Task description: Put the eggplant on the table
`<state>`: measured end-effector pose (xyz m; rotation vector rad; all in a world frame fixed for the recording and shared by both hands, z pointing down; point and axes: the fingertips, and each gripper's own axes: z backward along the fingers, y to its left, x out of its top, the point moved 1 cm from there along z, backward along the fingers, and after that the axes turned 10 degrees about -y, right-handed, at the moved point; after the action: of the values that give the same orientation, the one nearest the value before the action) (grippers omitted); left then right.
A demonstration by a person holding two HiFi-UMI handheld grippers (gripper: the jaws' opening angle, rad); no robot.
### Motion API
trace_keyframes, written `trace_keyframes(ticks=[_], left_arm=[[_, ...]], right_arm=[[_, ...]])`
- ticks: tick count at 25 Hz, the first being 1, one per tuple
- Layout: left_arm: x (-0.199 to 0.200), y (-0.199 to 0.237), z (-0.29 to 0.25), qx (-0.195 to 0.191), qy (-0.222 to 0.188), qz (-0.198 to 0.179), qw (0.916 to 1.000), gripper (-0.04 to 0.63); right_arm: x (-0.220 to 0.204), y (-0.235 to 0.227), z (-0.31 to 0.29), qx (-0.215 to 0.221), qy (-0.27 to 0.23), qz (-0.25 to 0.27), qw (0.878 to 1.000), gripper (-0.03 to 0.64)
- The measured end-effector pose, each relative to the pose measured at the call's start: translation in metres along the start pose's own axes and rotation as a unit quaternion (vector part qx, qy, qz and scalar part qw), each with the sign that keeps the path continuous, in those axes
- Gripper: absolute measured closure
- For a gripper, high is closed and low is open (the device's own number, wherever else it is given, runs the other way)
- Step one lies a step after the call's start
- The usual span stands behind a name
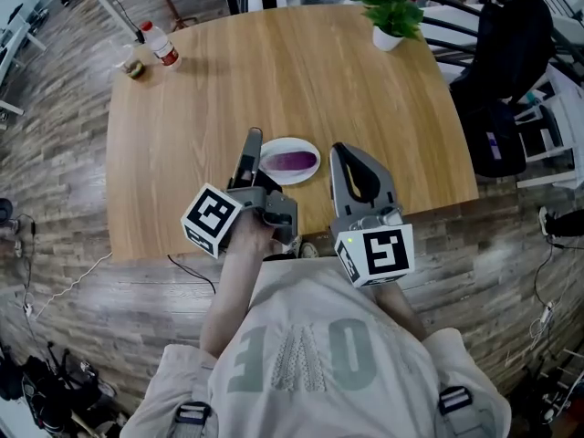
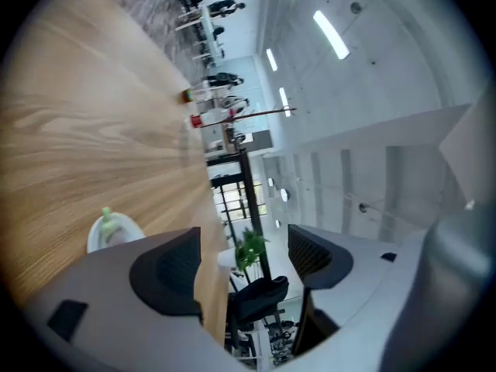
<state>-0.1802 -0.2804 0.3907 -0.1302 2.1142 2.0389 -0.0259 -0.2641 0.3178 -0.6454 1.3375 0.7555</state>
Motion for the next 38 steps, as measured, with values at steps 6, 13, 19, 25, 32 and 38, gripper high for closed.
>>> trace_keyframes(ticks=[6,13,19,25,32,38], left_arm=[[0.037,-0.143,0.026,-0.228,-0.104,-0.278,0.9272,0.261],[-0.001,-0.191,0.063,-0.357,-0.105,-0.523,0.7667,0.455],[-0.006,-0.172,0.059,-0.285,-0.094,-0.638,0.7095,0.589],[0.004,-0.162,0.056,-0.257,-0.087,-0.643,0.7158,0.589],[0.009,-0.156,0.058,-0.244,-0.087,-0.647,0.7175,0.589],[0.011,-0.157,0.059,-0.249,-0.096,-0.638,0.7224,0.589]], right_arm=[[0.045,0.000,-0.013,0.005,-0.065,0.000,0.998,0.598],[0.049,0.000,-0.010,0.003,-0.077,-0.015,0.997,0.598],[0.039,0.006,-0.009,0.014,-0.062,-0.005,0.998,0.598],[0.035,0.014,-0.010,0.022,-0.050,0.015,0.998,0.598],[0.030,0.017,-0.007,0.023,-0.044,0.013,0.999,0.598],[0.031,0.018,-0.005,0.023,-0.042,0.020,0.999,0.598]])
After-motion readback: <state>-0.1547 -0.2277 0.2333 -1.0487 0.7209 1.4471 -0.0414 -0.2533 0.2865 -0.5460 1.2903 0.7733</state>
